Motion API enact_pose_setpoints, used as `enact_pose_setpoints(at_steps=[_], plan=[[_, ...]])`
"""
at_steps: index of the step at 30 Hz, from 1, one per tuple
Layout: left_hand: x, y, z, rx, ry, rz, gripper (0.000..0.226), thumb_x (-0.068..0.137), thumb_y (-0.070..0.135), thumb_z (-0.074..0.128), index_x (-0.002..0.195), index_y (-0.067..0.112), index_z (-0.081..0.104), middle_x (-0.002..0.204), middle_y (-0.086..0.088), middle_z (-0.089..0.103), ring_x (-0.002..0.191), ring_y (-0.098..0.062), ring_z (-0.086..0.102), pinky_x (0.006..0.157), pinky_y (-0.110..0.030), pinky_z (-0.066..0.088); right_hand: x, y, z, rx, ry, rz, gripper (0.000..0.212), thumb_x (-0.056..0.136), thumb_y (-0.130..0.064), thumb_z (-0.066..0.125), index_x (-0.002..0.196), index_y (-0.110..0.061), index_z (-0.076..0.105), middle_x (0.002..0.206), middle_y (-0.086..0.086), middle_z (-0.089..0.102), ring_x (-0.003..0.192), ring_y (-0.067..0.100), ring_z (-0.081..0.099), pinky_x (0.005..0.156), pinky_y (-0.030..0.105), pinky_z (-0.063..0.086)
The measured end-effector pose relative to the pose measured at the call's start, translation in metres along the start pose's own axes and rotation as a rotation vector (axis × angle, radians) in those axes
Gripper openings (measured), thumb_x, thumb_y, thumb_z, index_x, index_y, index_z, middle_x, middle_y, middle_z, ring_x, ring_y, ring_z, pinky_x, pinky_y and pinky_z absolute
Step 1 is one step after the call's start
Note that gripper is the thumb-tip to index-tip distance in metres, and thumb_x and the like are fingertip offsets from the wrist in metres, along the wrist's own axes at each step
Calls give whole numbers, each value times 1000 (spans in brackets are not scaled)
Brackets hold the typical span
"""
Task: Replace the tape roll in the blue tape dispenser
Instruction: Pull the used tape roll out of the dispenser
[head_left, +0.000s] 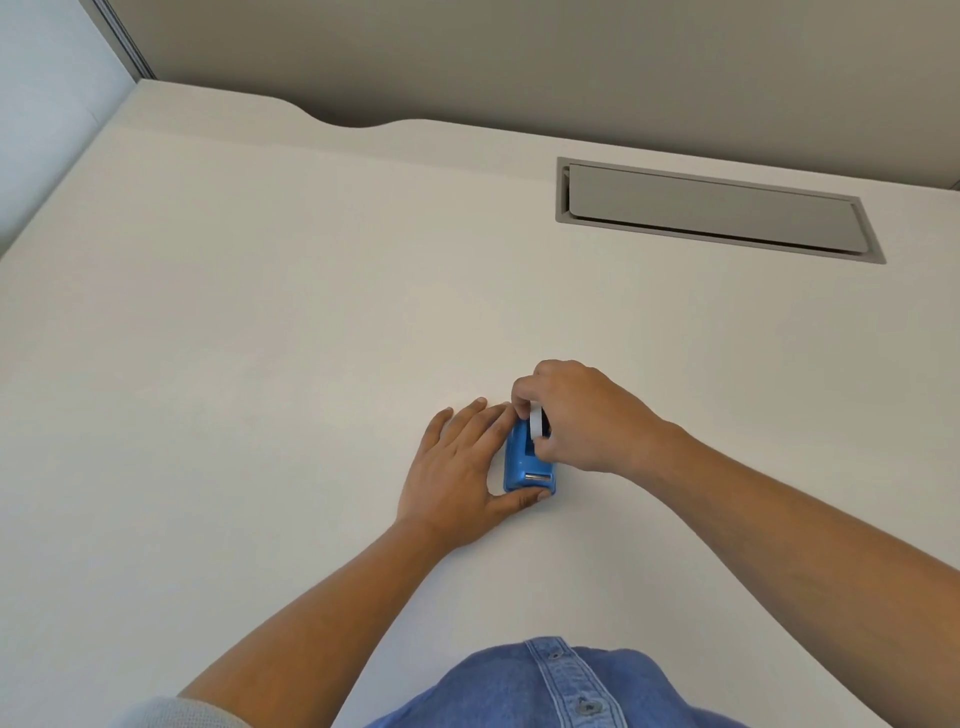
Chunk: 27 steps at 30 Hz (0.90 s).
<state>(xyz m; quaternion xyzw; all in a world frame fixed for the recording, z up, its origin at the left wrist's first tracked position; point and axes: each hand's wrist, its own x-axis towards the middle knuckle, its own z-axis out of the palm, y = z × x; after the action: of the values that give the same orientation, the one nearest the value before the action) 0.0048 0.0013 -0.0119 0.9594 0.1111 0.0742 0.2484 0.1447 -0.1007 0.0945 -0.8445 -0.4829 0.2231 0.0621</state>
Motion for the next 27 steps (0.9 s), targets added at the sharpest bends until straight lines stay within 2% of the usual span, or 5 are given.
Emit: enact_pose_setpoints(at_steps=[3, 6, 13, 19, 27], plan=[[0, 0, -1, -19, 6, -8, 87, 78, 85, 40, 147, 34, 27, 146, 10, 48, 142, -16, 31, 119, -41, 18, 3, 0, -4, 21, -34, 9, 24, 68, -10, 68, 83, -24, 57, 81, -7, 49, 80, 19, 53, 60, 33, 49], [0, 2, -2, -50, 27, -13, 88, 75, 85, 46, 145, 34, 29, 143, 10, 51, 140, -15, 35, 118, -41, 21, 5, 1, -8, 103, -62, 38, 26, 62, -9, 70, 80, -24, 58, 81, -3, 58, 77, 21, 58, 60, 39, 53], [17, 11, -9, -246, 24, -119, 103, 50, 81, 69, 137, 37, 35, 130, 18, 54, 125, -8, 44, 109, -34, 25, 5, 1, -6, 118, -46, 21, 26, 62, -9, 71, 79, -24, 58, 82, -5, 58, 76, 20, 59, 61, 40, 55], [17, 10, -7, -223, 54, -112, 81, 50, 81, 69, 114, 37, 46, 111, 23, 57, 111, -3, 50, 104, -34, 30, 8, -1, -4, 44, -54, -23, 25, 65, -10, 69, 82, -23, 57, 81, -8, 47, 79, 19, 51, 58, 31, 45], [17, 10, -7, -195, 19, -130, 95, 50, 88, 63, 126, 35, 41, 124, 19, 56, 121, -6, 47, 108, -35, 27, 4, -8, -27, 126, 102, -60, 21, 62, -6, 65, 71, -21, 54, 83, -7, 51, 73, 13, 50, 56, 26, 42]])
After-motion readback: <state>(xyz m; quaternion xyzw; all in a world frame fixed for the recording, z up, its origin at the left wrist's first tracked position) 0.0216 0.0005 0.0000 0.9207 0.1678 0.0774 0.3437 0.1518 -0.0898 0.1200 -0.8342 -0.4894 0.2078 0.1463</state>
